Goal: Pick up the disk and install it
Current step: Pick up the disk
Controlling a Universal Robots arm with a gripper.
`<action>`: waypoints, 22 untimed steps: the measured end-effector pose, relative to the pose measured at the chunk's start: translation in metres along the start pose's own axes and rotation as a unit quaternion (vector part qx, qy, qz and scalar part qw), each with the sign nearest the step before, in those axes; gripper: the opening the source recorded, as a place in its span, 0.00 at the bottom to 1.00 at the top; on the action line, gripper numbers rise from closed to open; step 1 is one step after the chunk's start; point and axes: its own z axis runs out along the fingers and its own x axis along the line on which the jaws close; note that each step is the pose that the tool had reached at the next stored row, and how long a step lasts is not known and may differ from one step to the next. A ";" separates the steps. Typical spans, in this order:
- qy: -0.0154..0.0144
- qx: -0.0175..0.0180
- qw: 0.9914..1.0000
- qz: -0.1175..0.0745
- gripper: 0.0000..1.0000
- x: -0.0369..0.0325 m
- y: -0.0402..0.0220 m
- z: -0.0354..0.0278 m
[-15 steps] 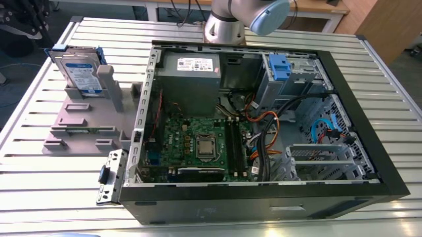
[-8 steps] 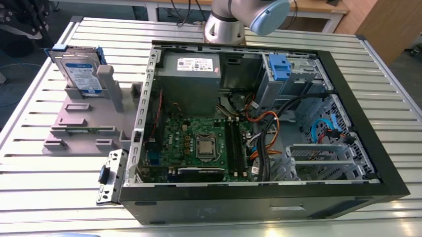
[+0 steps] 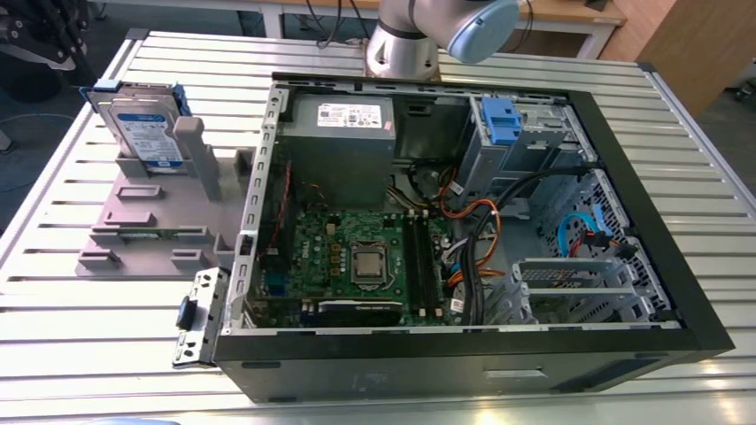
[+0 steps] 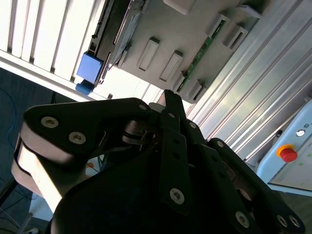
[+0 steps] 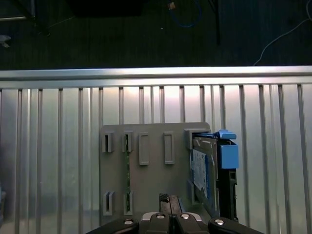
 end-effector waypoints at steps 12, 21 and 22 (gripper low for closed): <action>0.000 0.000 1.000 -0.004 0.11 0.0000 0.0000 0.0000; 0.000 0.000 1.000 -0.007 0.11 0.0000 0.0000 0.0000; 0.000 0.000 1.000 -0.007 0.11 0.0000 0.0000 0.0000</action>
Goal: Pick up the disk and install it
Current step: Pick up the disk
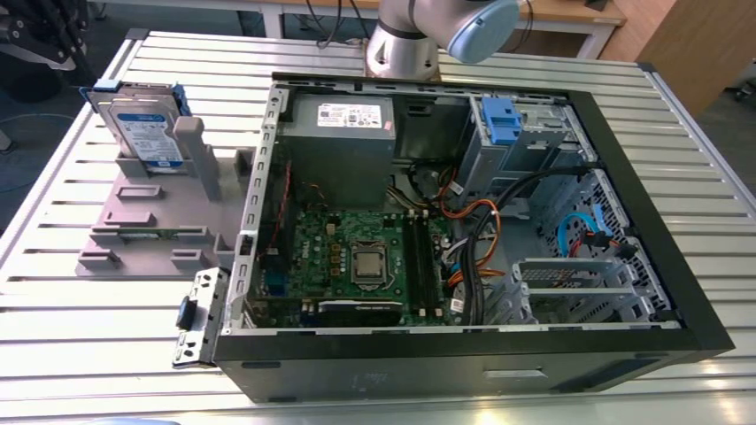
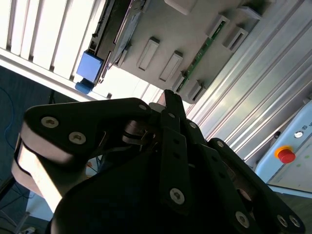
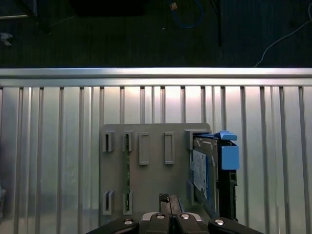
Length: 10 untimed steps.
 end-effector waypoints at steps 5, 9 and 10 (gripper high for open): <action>0.000 0.000 1.000 -0.002 0.11 0.0000 0.0000 0.0000; 0.000 0.000 1.000 -0.003 0.11 0.0000 0.0000 0.0000; 0.000 0.000 1.000 -0.003 0.11 0.0000 0.0000 0.0000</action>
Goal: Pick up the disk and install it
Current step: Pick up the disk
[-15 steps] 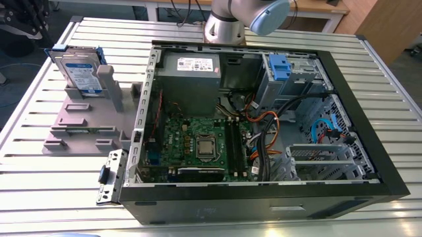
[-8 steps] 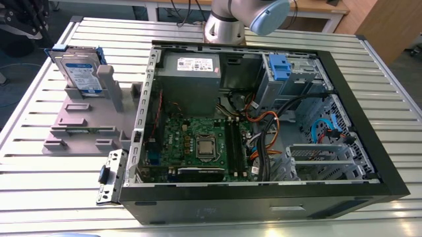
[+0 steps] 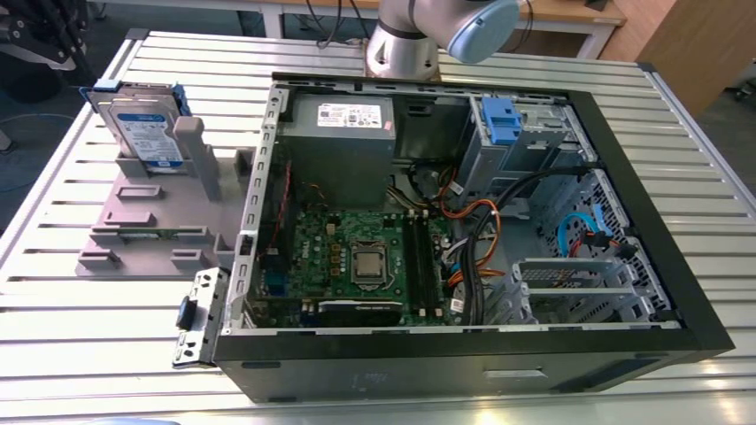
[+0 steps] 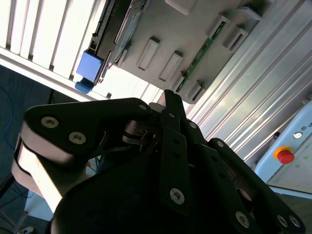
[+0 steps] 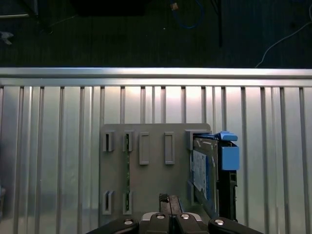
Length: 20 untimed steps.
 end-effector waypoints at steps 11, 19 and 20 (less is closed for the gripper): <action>0.000 0.000 1.000 -0.004 0.11 0.0000 0.0000 0.0000; 0.000 0.000 1.000 -0.006 0.11 0.0000 0.0000 0.0000; 0.000 0.000 1.000 -0.007 0.11 0.0000 0.0000 0.0000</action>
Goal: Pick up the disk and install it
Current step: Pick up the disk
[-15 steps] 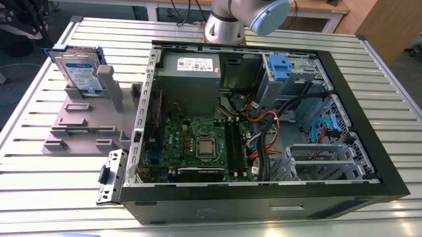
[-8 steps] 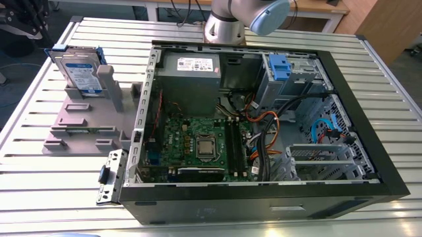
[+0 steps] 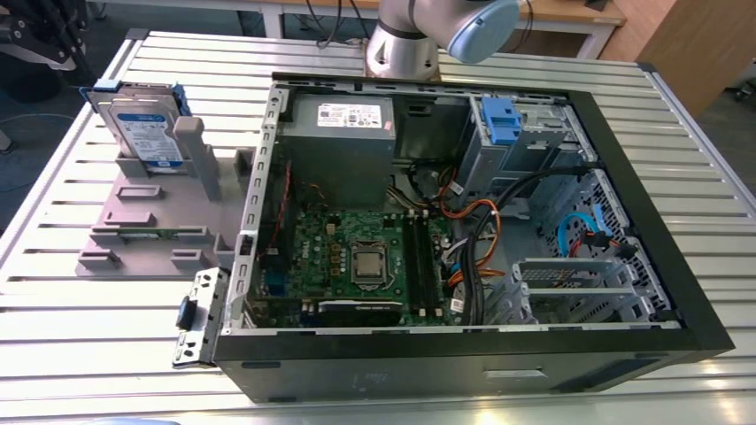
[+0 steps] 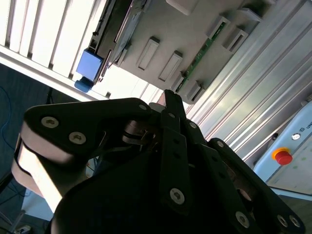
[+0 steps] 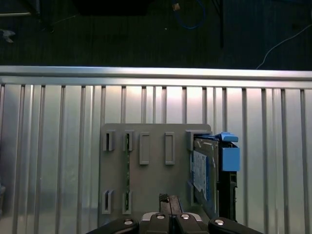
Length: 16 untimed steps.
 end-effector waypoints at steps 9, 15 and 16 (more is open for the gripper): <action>0.000 0.000 1.000 -0.003 0.11 0.0000 0.0000 0.0000; 0.000 0.000 1.000 -0.006 0.11 0.0000 0.0000 0.0000; 0.000 0.000 1.000 -0.007 0.11 0.0000 0.0000 0.0000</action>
